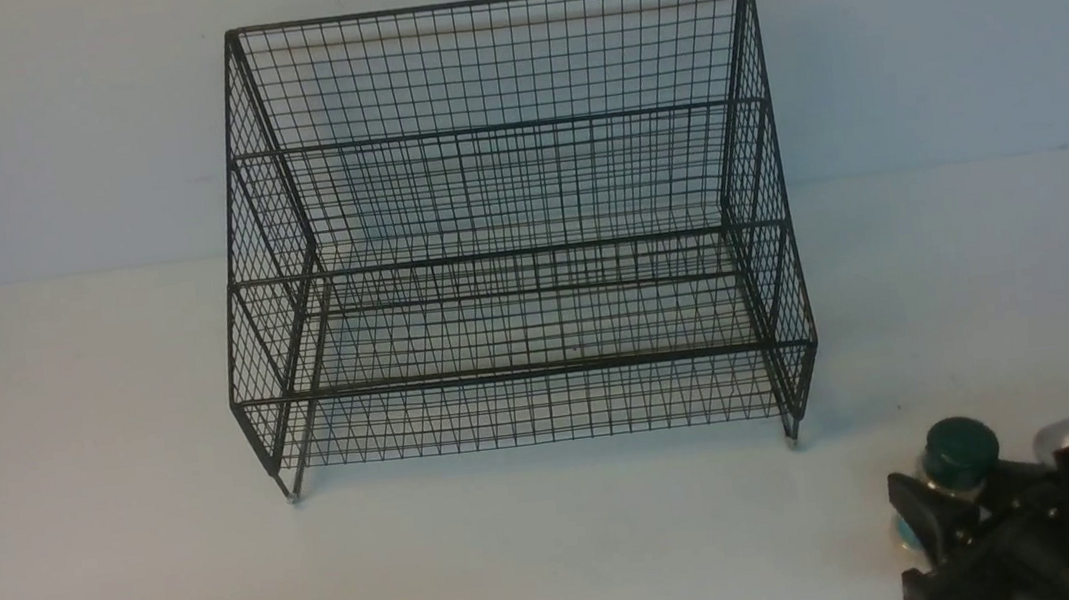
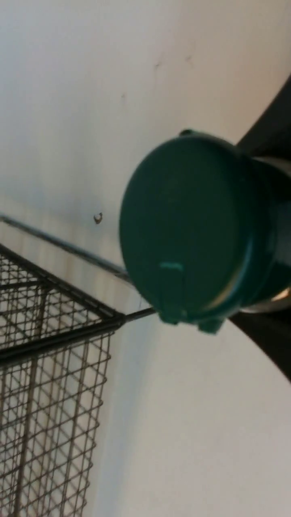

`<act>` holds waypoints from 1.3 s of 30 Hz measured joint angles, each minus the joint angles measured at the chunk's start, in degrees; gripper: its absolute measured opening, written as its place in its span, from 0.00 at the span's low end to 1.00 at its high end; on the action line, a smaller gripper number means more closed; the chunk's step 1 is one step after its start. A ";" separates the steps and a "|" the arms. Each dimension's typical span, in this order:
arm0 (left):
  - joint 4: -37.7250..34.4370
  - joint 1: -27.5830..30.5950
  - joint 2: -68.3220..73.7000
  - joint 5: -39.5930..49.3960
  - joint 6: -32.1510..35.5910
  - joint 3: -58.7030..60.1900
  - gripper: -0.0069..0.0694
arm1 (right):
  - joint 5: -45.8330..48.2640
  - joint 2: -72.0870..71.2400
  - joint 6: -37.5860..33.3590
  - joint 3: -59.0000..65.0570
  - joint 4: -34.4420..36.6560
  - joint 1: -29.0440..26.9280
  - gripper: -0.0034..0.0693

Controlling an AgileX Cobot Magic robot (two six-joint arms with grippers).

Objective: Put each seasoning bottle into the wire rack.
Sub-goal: Use the right arm to grab the condiment bottle closest to it, then use the right arm to put the condiment bottle back on the shelf

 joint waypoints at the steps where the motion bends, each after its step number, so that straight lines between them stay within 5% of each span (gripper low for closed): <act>1: 0.00 0.00 0.00 0.00 0.00 0.00 0.08 | 0.00 -3.72 0.05 0.00 -0.76 0.00 0.50; 9: 0.00 0.00 0.00 0.00 0.00 0.00 0.08 | 2.22 -22.69 3.94 -2.70 -1.80 0.00 0.50; 19: 0.00 0.00 0.00 0.00 0.00 0.00 0.08 | 35.15 -27.15 4.55 -25.75 -13.38 1.37 0.50; 39: 0.00 0.00 0.00 0.00 0.00 0.00 0.08 | 36.42 -2.90 15.68 -38.92 -16.76 4.03 0.50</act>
